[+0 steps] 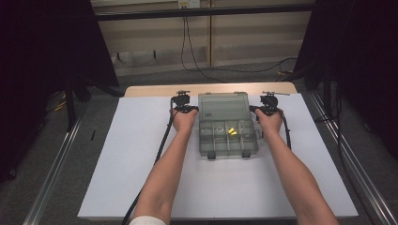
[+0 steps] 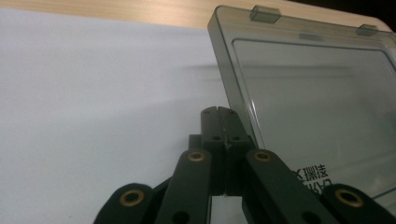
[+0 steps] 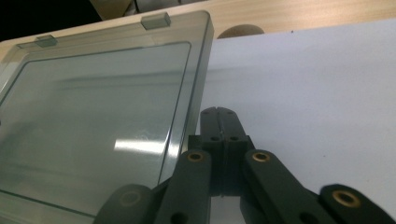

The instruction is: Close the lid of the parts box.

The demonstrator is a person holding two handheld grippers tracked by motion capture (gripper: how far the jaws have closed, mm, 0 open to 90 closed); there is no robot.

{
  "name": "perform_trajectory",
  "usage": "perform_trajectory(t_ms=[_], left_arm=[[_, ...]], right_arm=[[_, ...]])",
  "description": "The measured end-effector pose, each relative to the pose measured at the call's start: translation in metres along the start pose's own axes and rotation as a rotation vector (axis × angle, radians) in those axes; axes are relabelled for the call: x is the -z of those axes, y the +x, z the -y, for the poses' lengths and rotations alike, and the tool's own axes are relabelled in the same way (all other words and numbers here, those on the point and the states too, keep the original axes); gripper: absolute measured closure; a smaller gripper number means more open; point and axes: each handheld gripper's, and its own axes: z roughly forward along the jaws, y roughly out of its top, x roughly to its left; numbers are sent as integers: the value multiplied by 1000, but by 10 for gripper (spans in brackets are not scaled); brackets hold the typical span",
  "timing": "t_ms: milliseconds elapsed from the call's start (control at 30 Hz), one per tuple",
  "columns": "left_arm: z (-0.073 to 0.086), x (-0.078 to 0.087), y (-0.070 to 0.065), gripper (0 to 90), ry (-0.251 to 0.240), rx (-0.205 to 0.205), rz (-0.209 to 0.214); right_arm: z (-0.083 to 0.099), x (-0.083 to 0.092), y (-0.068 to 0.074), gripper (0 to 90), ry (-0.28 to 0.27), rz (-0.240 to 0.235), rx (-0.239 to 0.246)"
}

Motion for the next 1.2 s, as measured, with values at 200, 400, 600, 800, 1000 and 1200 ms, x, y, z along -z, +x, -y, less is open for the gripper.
perform_trajectory(t_ms=[200,400,600,800,1000,1200], left_arm=[[-2,6,-2,900,-18,-5,21],[-4,12,-5,900,-37,-10,37],[-4,17,-5,900,-52,-24,49],[-3,24,-8,900,-69,-51,51],[-3,30,-12,900,-80,-63,49],[-1,36,-15,900,-90,-78,46]], right_arm=[[-2,8,0,900,-27,-18,-3],[-4,16,-2,900,-30,-45,2],[-5,23,0,900,-52,-57,11],[-5,30,1,900,-68,-71,30],[-5,37,3,900,-78,-72,54],[-4,43,5,900,-86,-83,67]])
